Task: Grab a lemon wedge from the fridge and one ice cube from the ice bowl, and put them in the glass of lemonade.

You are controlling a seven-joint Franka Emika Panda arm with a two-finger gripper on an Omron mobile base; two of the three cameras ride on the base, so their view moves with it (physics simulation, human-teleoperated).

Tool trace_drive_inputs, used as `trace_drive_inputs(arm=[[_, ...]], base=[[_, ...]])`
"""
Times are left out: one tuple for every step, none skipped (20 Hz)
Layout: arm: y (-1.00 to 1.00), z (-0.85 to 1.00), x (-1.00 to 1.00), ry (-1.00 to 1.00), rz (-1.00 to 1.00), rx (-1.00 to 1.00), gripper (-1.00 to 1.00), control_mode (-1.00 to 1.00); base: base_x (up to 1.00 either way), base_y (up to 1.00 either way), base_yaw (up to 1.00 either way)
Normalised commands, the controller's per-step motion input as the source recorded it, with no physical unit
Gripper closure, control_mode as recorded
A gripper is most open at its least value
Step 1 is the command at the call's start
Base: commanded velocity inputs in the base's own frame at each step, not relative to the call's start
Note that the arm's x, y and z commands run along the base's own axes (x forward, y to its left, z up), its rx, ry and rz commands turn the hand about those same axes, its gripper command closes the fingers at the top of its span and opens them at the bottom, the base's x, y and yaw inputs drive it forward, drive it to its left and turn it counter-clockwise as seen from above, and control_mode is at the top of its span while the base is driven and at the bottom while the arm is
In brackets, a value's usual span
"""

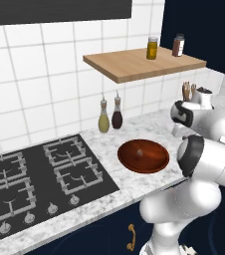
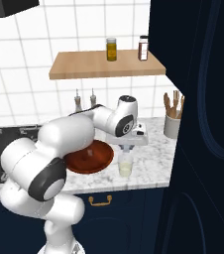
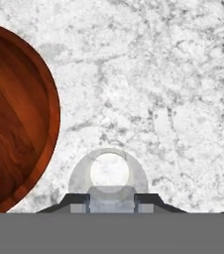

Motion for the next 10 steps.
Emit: trace_drive_inputs(arm=[[0.0, 0.0, -0.19, -0.17, -0.02, 0.0, 1.0, -1.0], [0.0, 0.0, -0.21, -0.2, -0.03, 0.0, 1.0, -1.0], [0.0, 0.0, -0.15, -0.21, -0.03, 0.0, 1.0, -1.0], [0.0, 0.0, -0.11, -0.2, -0.03, 0.0, 1.0, -1.0], [0.0, -0.07, -0.1, -0.12, -0.01, 0.0, 1.0, -1.0], [0.0, -0.06, -0.03, -0.09, 0.0, 0.0, 1.0, -1.0], [0.0, 0.0, 0.0, -0.11, 0.0, 0.0, 1.0, -1.0], [0.0, 0.0, 0.0, -0.04, 0.0, 0.0, 1.0, -1.0], [0.0, 0.0, 0.0, 0.0, 0.0, 0.0, 1.0, -1.0], [0.0, 0.0, 0.0, 0.0, 0.0, 0.0, 1.0, -1.0]], base=[[0.0, 0.0, 0.0], [0.0, 0.0, 0.0], [0.0, 0.0, 0.0], [0.0, 0.0, 0.0], [0.0, 0.0, 0.0], [0.0, 0.0, 0.0], [0.0, 0.0, 0.0], [0.0, 0.0, 0.0], [0.0, 0.0, 0.0], [0.0, 0.0, 0.0]])
